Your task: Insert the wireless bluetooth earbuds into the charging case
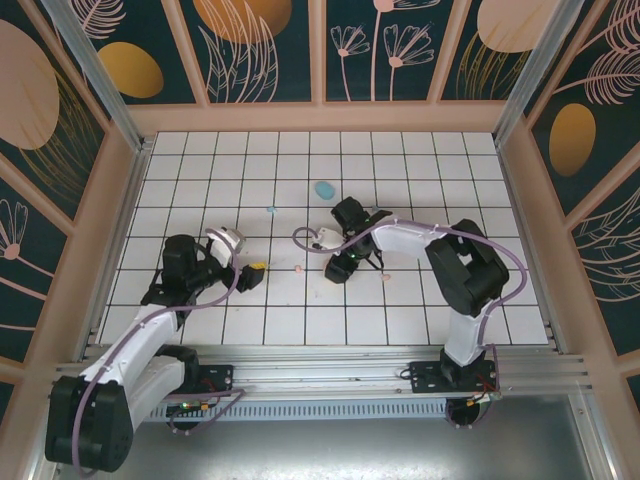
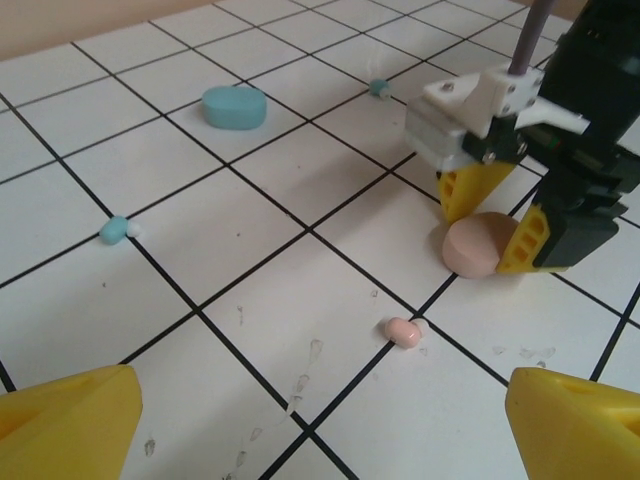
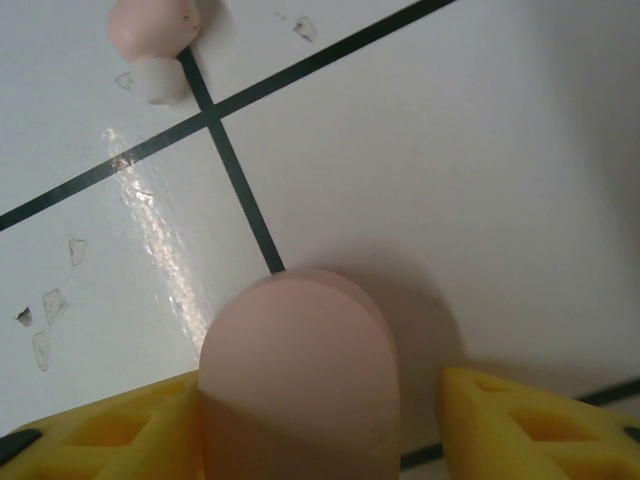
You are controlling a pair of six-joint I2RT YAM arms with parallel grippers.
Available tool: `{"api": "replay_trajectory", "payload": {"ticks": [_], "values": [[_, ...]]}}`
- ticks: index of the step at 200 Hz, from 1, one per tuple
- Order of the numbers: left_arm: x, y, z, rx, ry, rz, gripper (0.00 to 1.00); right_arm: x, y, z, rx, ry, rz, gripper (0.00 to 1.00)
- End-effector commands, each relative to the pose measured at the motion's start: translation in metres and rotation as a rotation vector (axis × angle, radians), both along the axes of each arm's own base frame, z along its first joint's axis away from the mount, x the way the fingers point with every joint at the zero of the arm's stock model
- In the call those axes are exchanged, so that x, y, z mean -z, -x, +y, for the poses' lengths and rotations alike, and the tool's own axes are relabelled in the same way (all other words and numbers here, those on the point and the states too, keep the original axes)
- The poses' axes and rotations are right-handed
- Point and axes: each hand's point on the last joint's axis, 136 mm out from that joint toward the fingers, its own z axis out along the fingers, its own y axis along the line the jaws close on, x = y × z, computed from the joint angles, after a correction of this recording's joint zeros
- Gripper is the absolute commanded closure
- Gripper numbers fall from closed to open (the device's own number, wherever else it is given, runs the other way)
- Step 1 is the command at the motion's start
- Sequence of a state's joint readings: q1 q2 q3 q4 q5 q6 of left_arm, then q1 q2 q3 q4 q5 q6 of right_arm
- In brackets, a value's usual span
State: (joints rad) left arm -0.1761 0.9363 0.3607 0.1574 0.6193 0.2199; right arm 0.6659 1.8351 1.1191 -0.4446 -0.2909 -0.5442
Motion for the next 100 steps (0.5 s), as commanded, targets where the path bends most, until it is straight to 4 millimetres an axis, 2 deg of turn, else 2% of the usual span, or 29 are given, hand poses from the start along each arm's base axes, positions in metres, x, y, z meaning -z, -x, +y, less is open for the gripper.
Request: {"api": "replay_trajectory", "payload": {"ticks": [1, 28, 72, 100], "values": [[-0.021, -0.012, -0.005, 0.018, 0.012, -0.072, 0.06, -0.022, 0.001, -0.009, 0.057, -0.051, -0.002, 0.37], [-0.022, -0.018, -0.007, 0.024, 0.018, -0.070, 0.06, -0.020, 0.005, -0.019, 0.091, -0.051, -0.019, 0.36], [-0.021, -0.021, -0.010, 0.031, 0.024, -0.049, 0.06, -0.013, 0.012, -0.014, 0.088, -0.065, 0.004, 0.32], [-0.019, -0.021, -0.009, 0.032, 0.022, -0.042, 0.06, -0.007, 0.009, -0.010, 0.068, -0.055, 0.008, 0.25]]}}
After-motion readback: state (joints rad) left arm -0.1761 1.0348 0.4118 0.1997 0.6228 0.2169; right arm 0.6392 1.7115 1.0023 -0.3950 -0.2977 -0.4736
